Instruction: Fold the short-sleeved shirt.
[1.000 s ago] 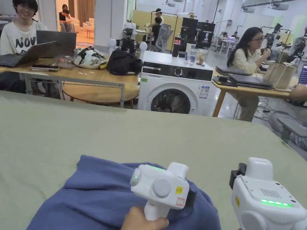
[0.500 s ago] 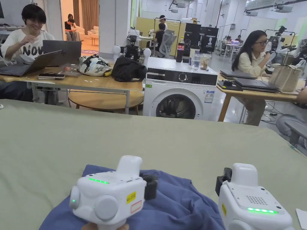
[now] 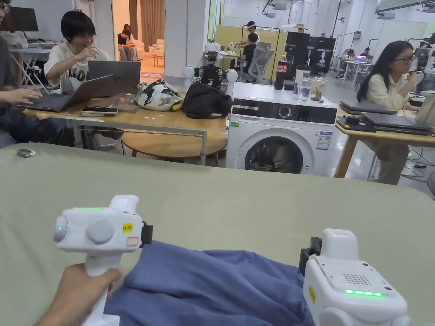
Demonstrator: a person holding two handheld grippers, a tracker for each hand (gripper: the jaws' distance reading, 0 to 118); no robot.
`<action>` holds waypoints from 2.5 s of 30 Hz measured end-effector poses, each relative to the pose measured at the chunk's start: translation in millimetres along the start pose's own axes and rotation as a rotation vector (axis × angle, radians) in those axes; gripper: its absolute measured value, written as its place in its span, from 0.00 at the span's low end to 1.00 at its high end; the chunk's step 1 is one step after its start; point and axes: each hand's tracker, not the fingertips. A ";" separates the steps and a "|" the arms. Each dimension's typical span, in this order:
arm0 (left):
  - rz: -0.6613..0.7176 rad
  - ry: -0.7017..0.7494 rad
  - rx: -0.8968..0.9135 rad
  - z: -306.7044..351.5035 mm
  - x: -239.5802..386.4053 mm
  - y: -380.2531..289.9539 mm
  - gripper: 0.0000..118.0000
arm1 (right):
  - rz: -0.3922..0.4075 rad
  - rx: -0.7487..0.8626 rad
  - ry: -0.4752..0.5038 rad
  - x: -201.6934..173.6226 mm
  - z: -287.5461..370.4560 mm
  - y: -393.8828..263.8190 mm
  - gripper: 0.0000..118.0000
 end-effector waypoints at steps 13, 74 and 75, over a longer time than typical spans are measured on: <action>-0.033 0.140 -0.359 -167.2 -22.5 1.9 0.65 | 0.040 -0.078 -0.063 36.3 -21.2 -13.1 0.00; -0.100 0.098 0.304 145.6 2.8 128.6 0.00 | 0.031 -0.048 -0.159 160.8 -33.0 186.5 0.01; -0.113 0.104 0.305 148.3 3.5 138.9 0.00 | 0.037 -0.043 -0.160 158.8 -32.2 196.1 0.01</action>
